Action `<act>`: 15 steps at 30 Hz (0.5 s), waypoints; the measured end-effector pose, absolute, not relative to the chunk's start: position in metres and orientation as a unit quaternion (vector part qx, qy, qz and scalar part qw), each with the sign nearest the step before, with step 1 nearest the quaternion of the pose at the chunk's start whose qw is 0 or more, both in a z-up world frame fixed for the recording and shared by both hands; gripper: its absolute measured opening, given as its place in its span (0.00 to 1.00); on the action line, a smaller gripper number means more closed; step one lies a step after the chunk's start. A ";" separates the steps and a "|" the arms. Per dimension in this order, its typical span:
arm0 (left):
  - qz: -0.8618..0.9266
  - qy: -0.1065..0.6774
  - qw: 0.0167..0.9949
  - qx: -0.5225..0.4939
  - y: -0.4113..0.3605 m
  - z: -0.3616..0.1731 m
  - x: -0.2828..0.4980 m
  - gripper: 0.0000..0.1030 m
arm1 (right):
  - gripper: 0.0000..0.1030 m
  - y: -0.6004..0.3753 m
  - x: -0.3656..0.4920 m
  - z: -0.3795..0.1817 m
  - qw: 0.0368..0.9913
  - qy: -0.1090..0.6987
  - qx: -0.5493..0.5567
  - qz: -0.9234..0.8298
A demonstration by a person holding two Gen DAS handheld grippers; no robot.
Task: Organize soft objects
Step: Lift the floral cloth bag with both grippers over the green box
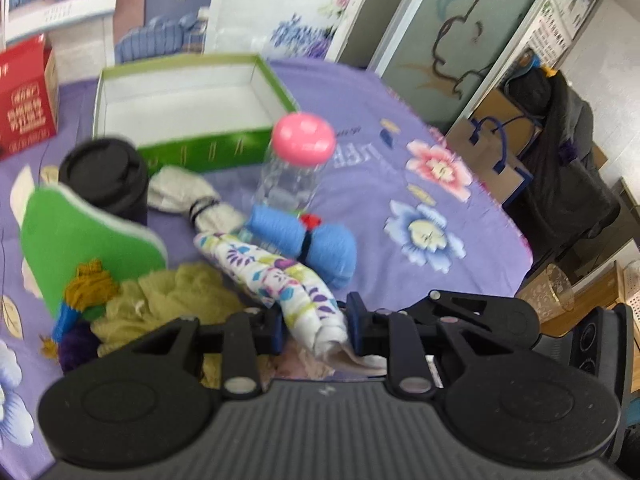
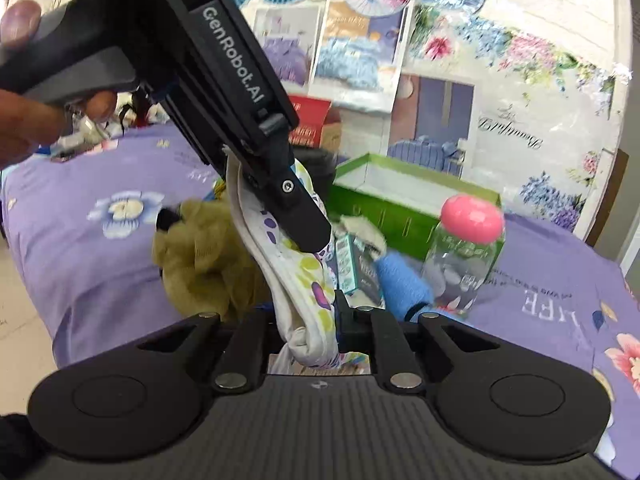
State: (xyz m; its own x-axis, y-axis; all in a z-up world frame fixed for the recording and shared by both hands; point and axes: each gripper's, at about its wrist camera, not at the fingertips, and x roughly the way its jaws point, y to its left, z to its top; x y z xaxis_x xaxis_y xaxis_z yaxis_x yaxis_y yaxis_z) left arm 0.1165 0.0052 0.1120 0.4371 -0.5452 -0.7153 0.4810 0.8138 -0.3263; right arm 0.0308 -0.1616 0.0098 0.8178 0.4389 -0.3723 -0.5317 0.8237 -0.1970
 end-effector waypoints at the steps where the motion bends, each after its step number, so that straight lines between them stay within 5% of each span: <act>1: -0.304 0.426 0.851 -0.036 0.004 0.120 0.116 0.21 | 0.00 -0.162 0.031 0.016 0.945 0.146 -0.148 0.253; 8: -0.304 0.330 0.893 -0.027 0.001 0.189 0.140 0.22 | 0.00 -0.156 0.069 0.075 0.955 0.041 -0.198 0.218; 15: -0.292 0.306 0.904 -0.067 0.009 0.223 0.251 0.22 | 0.00 -0.147 0.183 0.117 0.947 -0.001 -0.254 0.196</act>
